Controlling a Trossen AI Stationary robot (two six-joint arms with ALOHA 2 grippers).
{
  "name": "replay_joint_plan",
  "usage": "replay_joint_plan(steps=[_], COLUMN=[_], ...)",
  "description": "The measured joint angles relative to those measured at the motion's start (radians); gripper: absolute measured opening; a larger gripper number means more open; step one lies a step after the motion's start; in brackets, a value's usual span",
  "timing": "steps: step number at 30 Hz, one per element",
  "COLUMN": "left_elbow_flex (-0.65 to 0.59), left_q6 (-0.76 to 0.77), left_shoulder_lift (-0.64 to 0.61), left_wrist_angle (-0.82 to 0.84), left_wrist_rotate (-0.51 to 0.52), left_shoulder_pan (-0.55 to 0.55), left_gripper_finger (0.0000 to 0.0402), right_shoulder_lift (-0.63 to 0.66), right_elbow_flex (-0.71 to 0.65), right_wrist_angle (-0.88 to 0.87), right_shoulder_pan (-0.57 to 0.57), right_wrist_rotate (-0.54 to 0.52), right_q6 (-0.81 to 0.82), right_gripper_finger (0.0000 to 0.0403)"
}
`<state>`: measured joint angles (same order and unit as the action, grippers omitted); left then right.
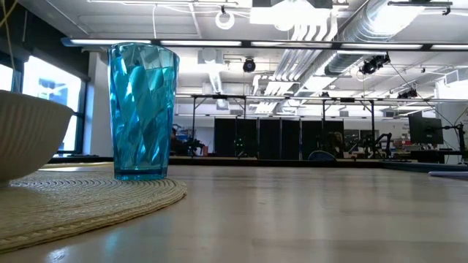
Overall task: Pick & Place Utensil
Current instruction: Put the blue fork into the white bowl
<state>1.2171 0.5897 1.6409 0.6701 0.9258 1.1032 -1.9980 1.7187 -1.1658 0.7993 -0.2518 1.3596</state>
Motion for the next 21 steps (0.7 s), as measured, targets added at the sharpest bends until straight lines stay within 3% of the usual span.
replay_joint_plan(steps=[8, 16, 21], left_elbow_flex=[0.0, 0.0, 0.0], left_q6=[-0.01, -0.006, -0.005], left_shoulder_lift=[0.0, 0.0, 0.0], left_wrist_angle=[-0.018, -0.028, -0.057], left_wrist_rotate=[-0.02, -0.144, -0.168], left_shoulder_pan=[-0.056, -0.1, -0.104], left_gripper_finger=[0.0111, 0.0111, 0.0111], right_shoulder_lift=[0.0, 0.0, 0.0], right_elbow_flex=[0.0, -0.008, -0.12], right_wrist_angle=[-0.273, -0.297, -0.263], right_shoulder_pan=[0.082, 0.136, 0.159], right_wrist_rotate=[0.261, 0.358, 0.471], right_q6=[0.282, 0.446, 0.454], right_gripper_finger=[0.0124, 0.0124, 0.0124])
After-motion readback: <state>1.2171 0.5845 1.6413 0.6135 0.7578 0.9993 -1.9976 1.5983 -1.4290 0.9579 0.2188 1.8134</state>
